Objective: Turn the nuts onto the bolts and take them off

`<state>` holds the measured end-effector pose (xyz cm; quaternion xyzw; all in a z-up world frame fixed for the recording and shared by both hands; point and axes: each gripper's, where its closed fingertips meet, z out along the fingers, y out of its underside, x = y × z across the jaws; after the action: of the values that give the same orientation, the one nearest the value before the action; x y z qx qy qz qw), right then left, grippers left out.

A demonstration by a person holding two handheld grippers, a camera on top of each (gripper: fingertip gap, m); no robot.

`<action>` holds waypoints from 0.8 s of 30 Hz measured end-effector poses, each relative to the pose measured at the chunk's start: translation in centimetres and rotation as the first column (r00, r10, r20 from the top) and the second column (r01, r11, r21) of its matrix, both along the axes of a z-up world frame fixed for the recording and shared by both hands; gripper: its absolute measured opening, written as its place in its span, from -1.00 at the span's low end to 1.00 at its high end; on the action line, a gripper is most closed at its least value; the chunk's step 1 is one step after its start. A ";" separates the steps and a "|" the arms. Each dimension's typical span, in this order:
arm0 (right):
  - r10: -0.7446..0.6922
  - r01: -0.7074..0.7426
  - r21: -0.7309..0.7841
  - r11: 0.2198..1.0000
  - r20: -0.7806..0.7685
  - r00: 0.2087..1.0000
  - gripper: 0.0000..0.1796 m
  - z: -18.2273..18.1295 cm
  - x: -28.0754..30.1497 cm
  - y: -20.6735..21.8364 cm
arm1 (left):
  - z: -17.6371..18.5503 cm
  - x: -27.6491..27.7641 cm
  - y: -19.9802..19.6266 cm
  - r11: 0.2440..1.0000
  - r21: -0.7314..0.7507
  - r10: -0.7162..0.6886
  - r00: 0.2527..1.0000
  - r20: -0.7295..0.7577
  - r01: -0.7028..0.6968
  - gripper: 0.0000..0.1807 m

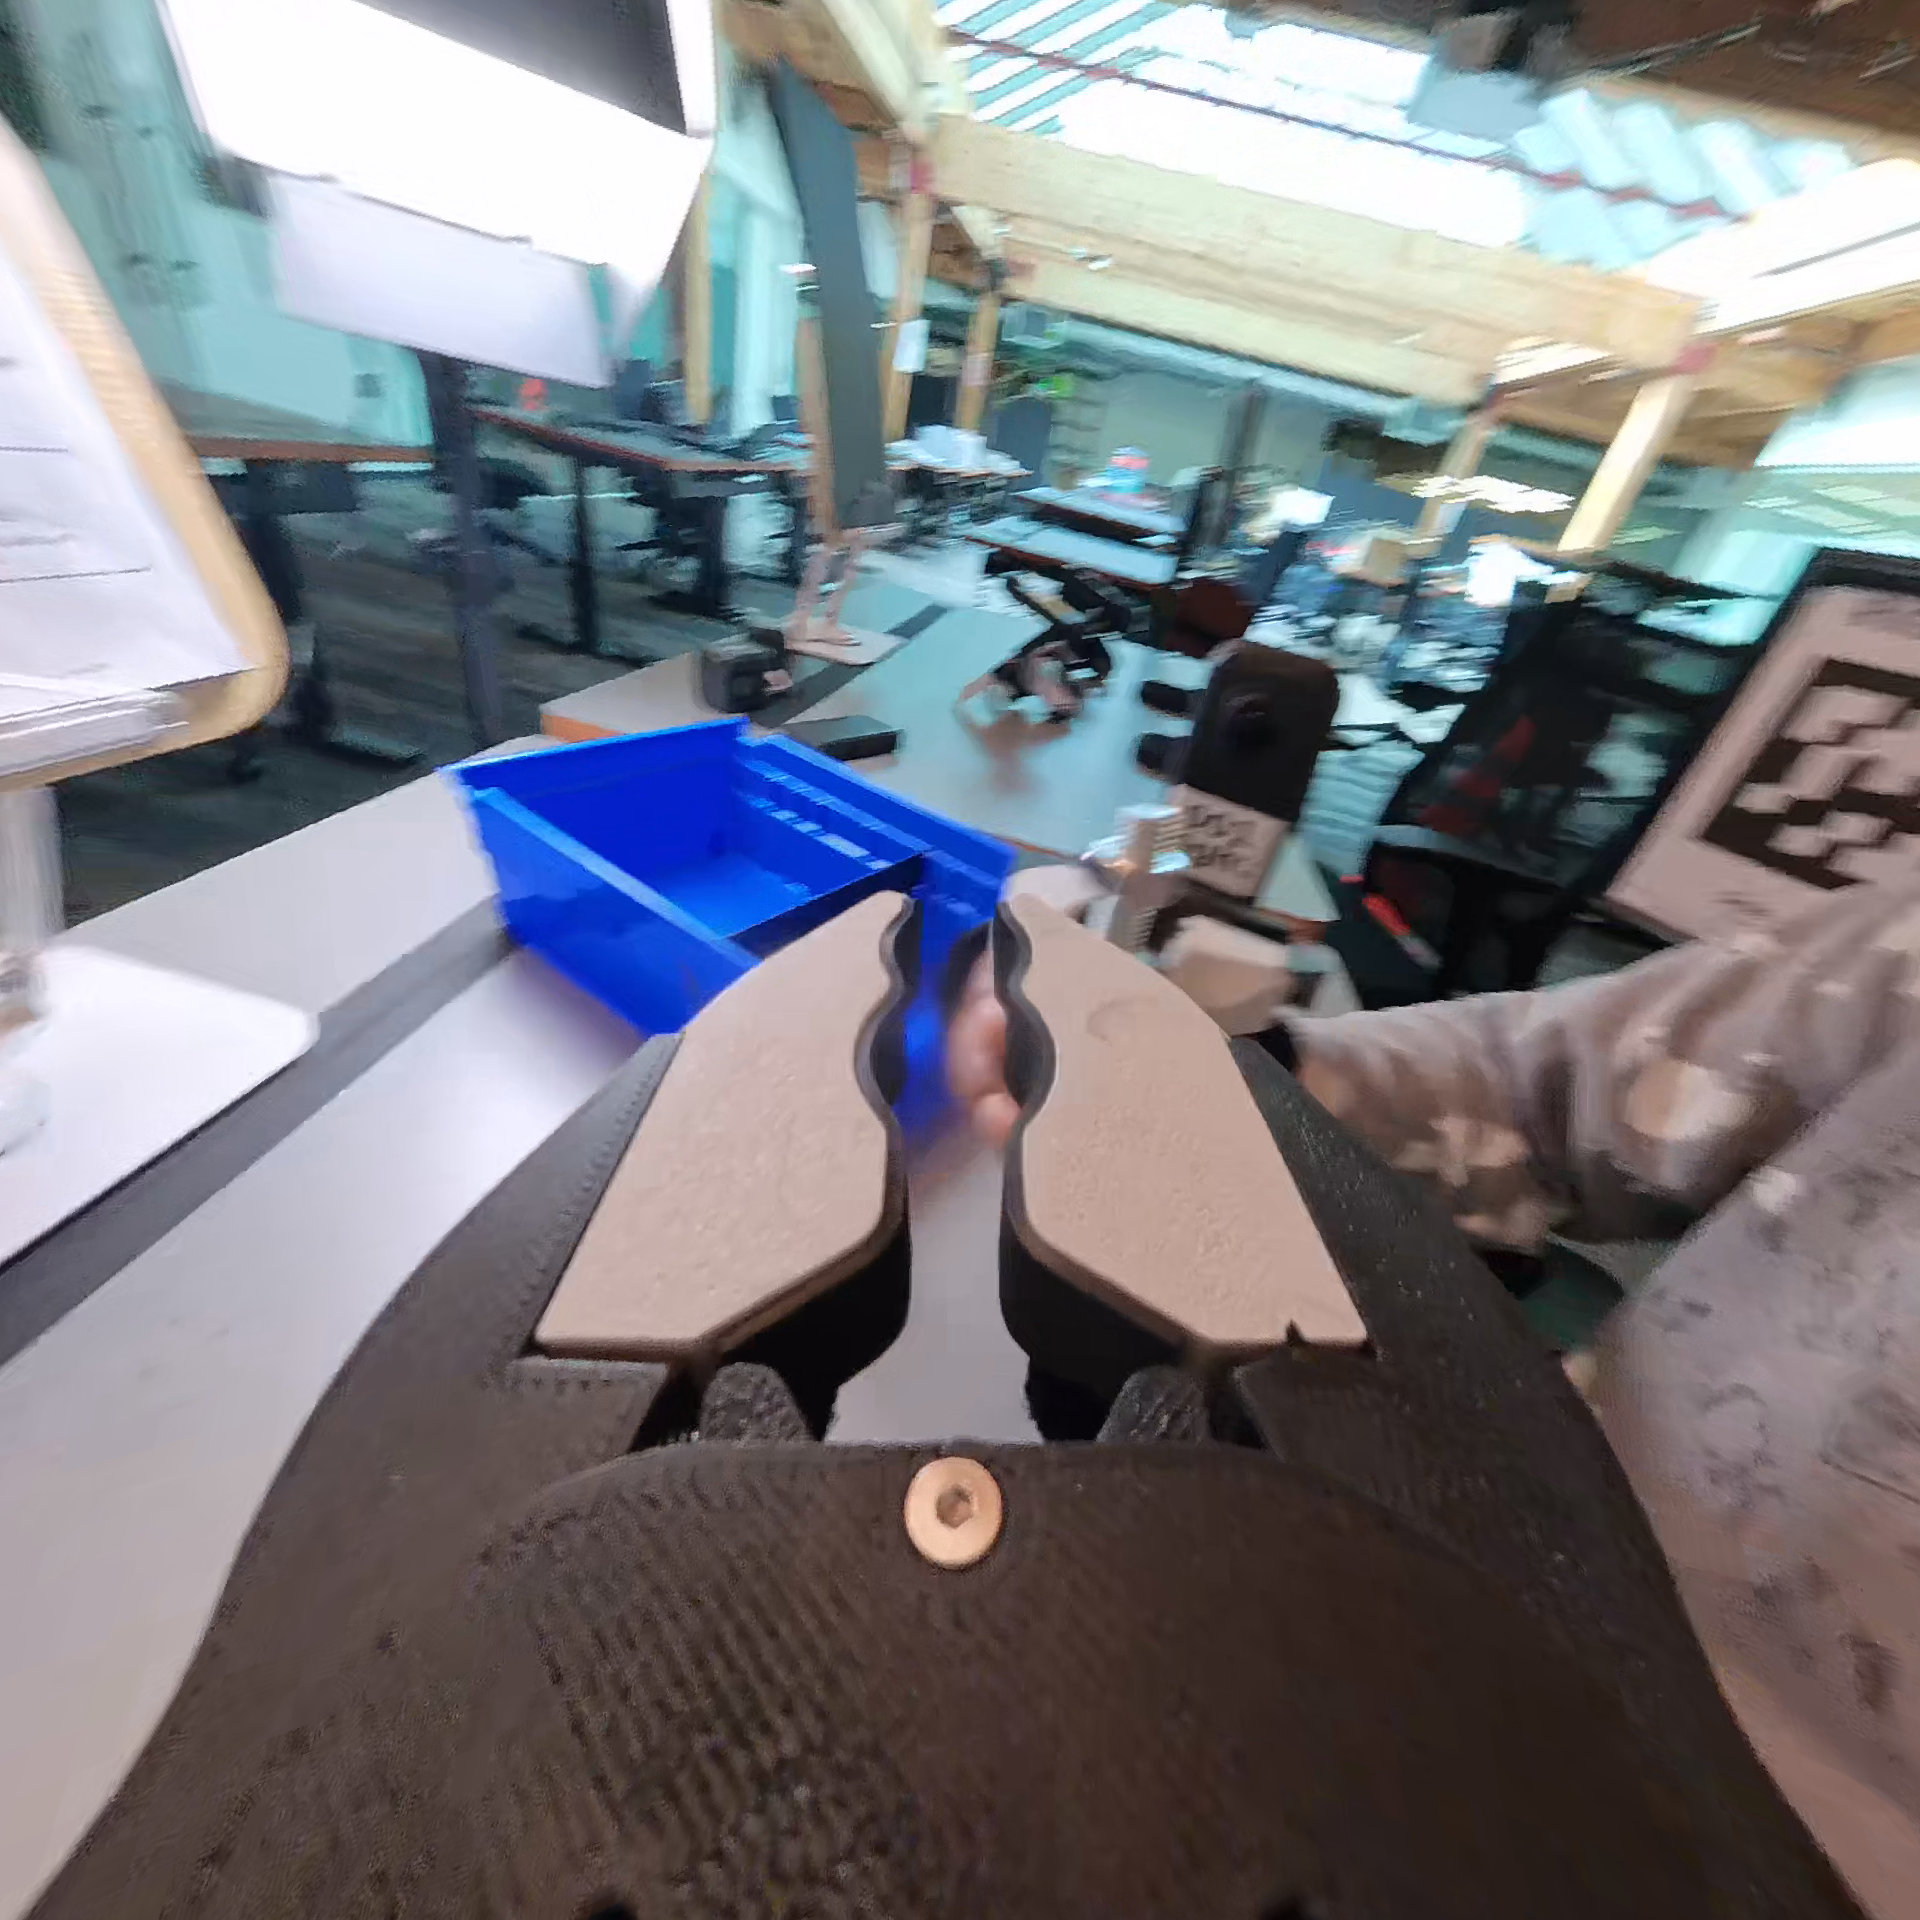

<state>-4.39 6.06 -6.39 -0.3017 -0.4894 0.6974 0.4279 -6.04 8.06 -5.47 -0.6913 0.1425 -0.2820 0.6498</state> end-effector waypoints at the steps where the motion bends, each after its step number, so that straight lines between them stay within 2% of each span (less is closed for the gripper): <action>1: 0.005 -0.005 -0.003 1.000 -0.005 1.000 -0.80 0.2 0.1 0.0 | -0.4 -0.9 0.2 0.999 -0.005 0.045 0.998 -0.033 -0.046 -0.84; 5: -0.029 0.028 0.011 1.000 0.021 0.999 -0.80 -0.2 -0.3 0.4 | 0.4 -0.1 -0.6 0.999 0.021 -0.031 0.999 0.010 0.031 -0.74; 9: -0.046 0.045 0.017 0.999 0.049 0.998 -0.80 -0.8 -0.7 0.5 | 0.0 1.9 -0.7 0.995 0.012 -0.103 0.995 -0.007 0.103 -0.63; 12: -0.046 0.046 0.012 0.999 0.046 0.998 -0.80 -0.7 -0.6 0.5 | -0.3 1.6 -0.4 0.996 0.004 -0.089 0.996 -0.005 0.089 -0.66; 14: -0.015 0.015 -0.006 1.000 0.019 1.000 -0.80 -0.3 -0.2 0.5 | -0.6 -0.3 0.4 0.999 -0.028 0.018 1.000 0.001 -0.018 -0.85; 16: -0.027 0.027 0.005 1.000 0.019 0.999 -0.80 -0.2 -0.2 0.6 | -1.1 -1.0 0.5 0.998 -0.032 0.048 0.998 -0.039 -0.050 -0.83; 22: -0.054 0.054 0.008 0.999 0.047 0.997 -0.80 -0.8 -0.7 0.8 | 0.1 1.6 -0.7 0.994 0.007 -0.112 0.993 0.031 0.112 -0.65; 24: -0.053 0.053 0.014 0.999 0.046 0.998 -0.80 -0.8 -0.7 0.7 | -0.4 2.0 -0.5 0.993 -0.008 -0.115 0.993 0.012 0.115 -0.65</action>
<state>-5.08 6.74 -7.15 -0.3279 -0.4953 0.6756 0.4367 -4.00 7.57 -5.84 -0.6830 0.1771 -0.3236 0.6304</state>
